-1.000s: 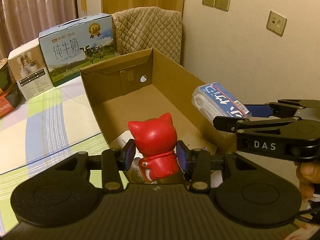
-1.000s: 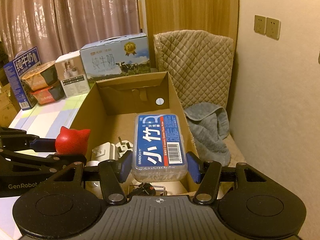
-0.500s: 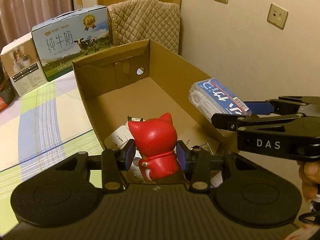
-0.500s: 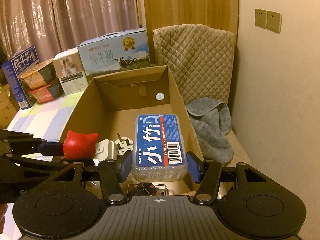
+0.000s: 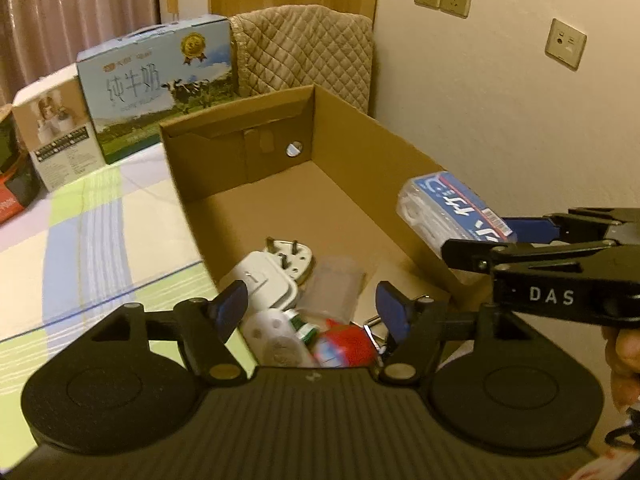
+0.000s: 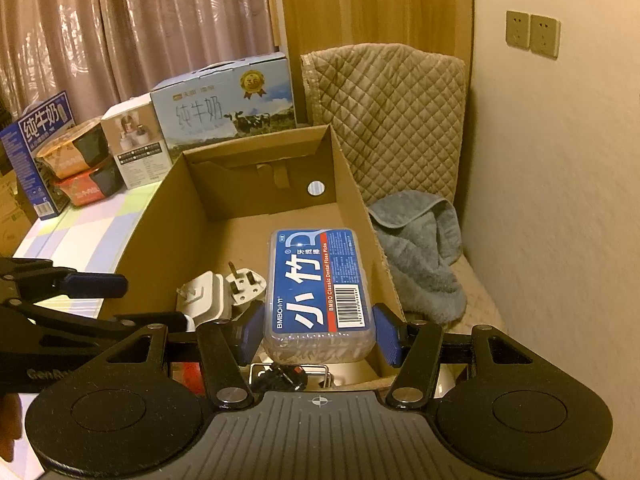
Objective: Organize rigid objects
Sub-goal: 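Lower the cat figure into the box and open the left tool while the right tool releases the toothpick box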
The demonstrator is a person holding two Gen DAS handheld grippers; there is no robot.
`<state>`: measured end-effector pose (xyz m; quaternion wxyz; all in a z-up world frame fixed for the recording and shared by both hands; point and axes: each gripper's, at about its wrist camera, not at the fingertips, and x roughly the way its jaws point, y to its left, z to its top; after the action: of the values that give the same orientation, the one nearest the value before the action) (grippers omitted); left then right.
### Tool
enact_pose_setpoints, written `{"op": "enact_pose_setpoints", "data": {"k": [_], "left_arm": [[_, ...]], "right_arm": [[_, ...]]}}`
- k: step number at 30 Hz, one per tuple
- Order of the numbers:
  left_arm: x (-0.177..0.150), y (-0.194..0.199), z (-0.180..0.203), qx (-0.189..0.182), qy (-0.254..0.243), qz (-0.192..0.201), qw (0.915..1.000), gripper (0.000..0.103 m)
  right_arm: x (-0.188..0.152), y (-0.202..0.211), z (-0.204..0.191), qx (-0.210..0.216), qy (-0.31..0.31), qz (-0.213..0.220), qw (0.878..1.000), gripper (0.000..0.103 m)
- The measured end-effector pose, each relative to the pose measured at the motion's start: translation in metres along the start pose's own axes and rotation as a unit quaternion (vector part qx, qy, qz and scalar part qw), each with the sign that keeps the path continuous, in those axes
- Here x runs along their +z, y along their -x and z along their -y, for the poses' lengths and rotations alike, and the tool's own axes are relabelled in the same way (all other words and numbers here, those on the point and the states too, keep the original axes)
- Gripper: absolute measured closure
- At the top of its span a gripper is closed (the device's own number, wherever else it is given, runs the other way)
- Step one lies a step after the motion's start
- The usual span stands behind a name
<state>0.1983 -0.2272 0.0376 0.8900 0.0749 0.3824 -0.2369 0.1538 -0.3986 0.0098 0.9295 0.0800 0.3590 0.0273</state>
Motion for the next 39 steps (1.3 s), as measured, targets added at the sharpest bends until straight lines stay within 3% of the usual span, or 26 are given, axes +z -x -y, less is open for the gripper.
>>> {"op": "enact_pose_setpoints", "data": {"k": [5, 39], "left_arm": [[-0.002, 0.009, -0.003, 0.015, -0.002, 0.009, 0.9998, 0.037], [-0.006, 0.028, -0.010, 0.011, 0.006, 0.019, 0.9997, 0.037]], "right_arm": [[0.000, 0.002, 0.000, 0.001, -0.004, -0.001, 1.000, 0.049], [0.002, 0.009, -0.015, 0.006, -0.008, -0.006, 1.000, 0.049]]}}
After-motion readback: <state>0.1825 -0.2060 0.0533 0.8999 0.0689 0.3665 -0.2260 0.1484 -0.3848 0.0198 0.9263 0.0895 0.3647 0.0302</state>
